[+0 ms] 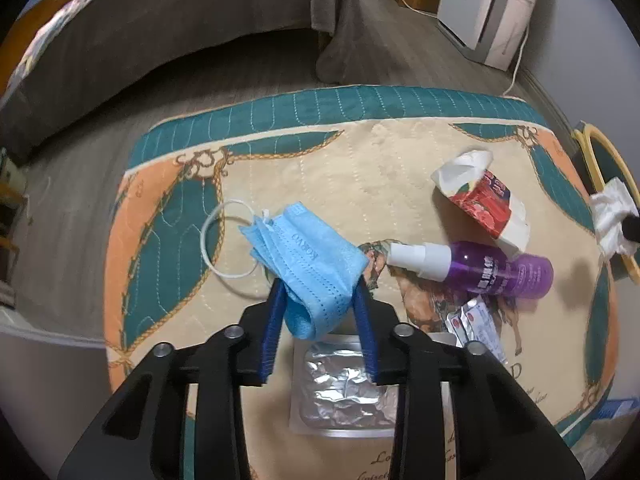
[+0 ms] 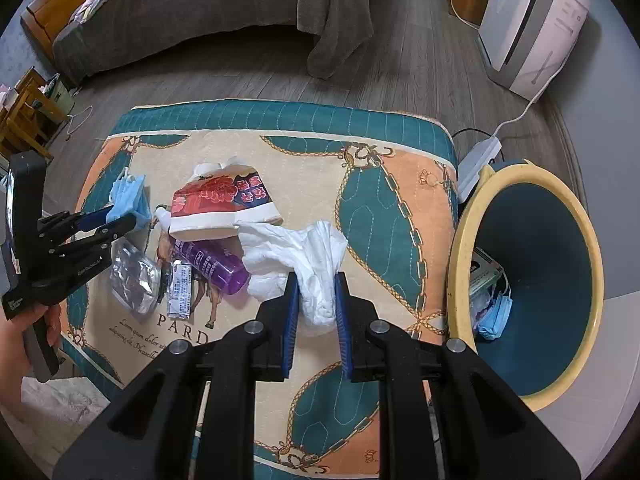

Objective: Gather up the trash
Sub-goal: 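Carry the white tissue and blue mask over the bin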

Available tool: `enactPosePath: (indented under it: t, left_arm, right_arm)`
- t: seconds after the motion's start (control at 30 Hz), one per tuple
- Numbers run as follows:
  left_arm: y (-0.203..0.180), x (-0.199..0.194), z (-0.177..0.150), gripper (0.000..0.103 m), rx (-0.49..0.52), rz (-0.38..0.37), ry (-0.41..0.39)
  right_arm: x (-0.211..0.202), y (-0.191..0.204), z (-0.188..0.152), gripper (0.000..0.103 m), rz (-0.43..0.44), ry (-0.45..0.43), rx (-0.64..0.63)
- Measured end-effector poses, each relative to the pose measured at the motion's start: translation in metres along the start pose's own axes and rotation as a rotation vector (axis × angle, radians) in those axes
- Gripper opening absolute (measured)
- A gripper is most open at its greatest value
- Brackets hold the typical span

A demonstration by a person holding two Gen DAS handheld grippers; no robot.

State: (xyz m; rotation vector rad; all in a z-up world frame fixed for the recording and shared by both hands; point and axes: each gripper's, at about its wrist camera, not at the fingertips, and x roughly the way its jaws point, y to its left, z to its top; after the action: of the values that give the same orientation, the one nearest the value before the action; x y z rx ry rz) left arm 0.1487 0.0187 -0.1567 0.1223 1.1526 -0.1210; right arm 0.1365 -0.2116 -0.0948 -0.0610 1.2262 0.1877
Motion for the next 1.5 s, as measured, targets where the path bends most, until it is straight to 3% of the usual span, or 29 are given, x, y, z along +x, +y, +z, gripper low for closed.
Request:
enactPosePath:
  t: [0.2,0.3,0.6,0.83,1.1,1.27,1.5]
  left_arm:
    - [-0.010,-0.030,0.002,0.026,0.049,0.035,-0.089]
    - [-0.015,-0.050,0.005,0.026,0.025,-0.008,-0.129]
    - [-0.066,-0.093,0.007,0.026,0.116,-0.040,-0.206]
    - [-0.116,-0.103,0.000,0.027,0.215,-0.077,-0.204]
    - [-0.182,-0.110,0.001,0.027,0.309,-0.161,-0.190]
    - [-0.220,-0.113,0.004,0.027,0.381,-0.189,-0.191]
    - [-0.271,-0.115,0.012,0.027,0.471,-0.226,-0.185]
  right_arm:
    - [-0.009,0.002,0.003,0.017,0.005,-0.028,-0.003]
    - [-0.014,0.002,0.006,0.017,0.004,-0.045,-0.007]
    - [-0.036,-0.019,0.010,0.017,0.031,-0.107,0.049]
    - [-0.053,-0.050,0.011,0.017,0.020,-0.159,0.122]
    - [-0.074,-0.111,0.004,0.017,0.002,-0.216,0.234]
    - [-0.077,-0.155,-0.008,0.017,-0.007,-0.215,0.316]
    - [-0.066,-0.207,-0.026,0.017,-0.102,-0.173,0.376]
